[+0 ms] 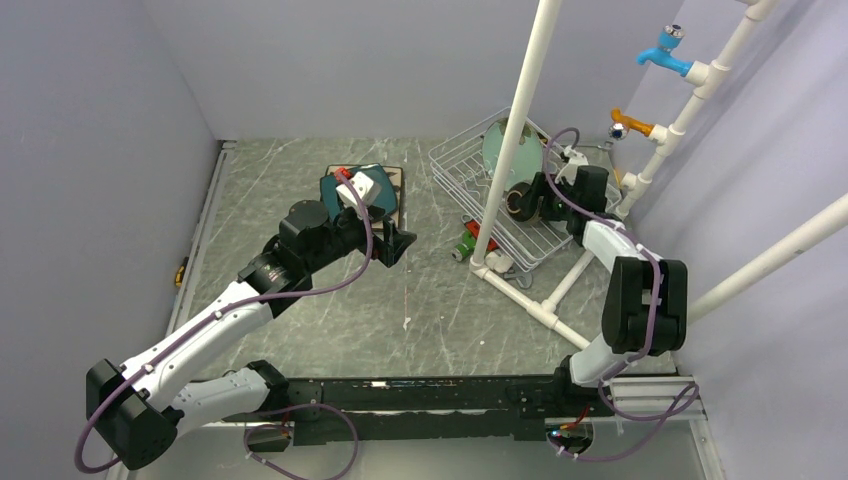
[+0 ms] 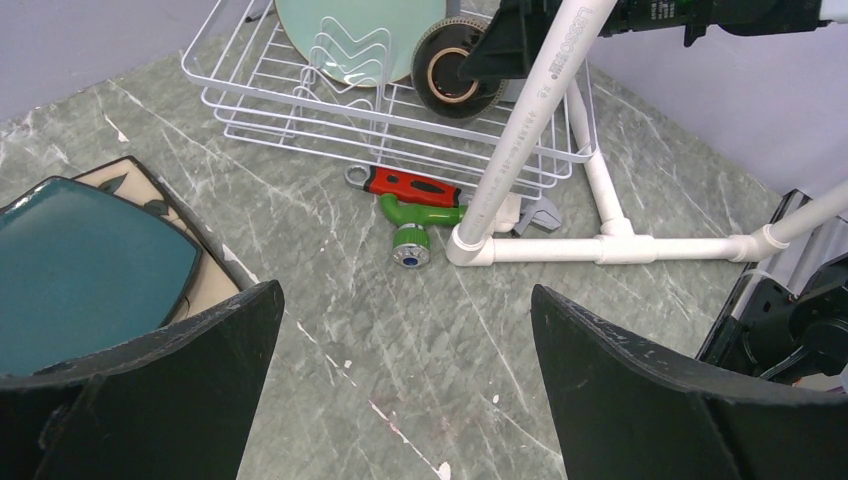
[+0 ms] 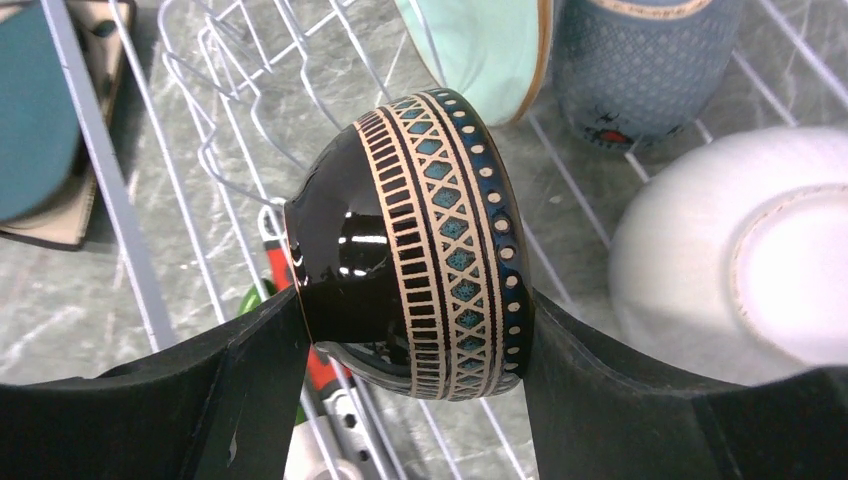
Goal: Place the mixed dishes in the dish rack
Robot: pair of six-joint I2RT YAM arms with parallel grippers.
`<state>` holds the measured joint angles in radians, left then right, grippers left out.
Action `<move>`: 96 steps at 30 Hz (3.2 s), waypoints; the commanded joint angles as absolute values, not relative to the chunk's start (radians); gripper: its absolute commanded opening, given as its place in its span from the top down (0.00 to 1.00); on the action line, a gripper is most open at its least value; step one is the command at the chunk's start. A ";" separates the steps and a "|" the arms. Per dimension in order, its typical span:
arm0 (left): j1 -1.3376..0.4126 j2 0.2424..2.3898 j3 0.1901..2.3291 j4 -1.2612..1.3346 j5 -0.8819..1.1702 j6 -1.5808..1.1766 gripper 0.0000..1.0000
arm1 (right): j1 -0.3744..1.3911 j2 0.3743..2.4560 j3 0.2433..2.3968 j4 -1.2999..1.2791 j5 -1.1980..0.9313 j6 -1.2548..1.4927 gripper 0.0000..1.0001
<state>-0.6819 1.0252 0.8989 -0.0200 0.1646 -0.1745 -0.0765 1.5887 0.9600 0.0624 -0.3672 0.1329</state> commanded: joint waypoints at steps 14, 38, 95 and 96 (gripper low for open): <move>-0.679 0.990 0.931 0.020 0.192 -0.188 0.01 | -0.220 1.496 0.877 0.101 -0.664 0.429 0.87; -0.679 0.991 0.930 0.017 0.189 -0.185 0.01 | -0.206 1.642 1.213 -0.508 -0.540 0.067 0.78; -0.678 0.982 0.927 0.016 0.171 -0.184 0.00 | 0.059 1.187 0.985 -0.401 -0.003 0.188 0.07; -0.679 0.983 0.927 0.015 0.165 -0.184 0.00 | 0.065 1.146 0.953 -0.380 -0.003 0.206 0.07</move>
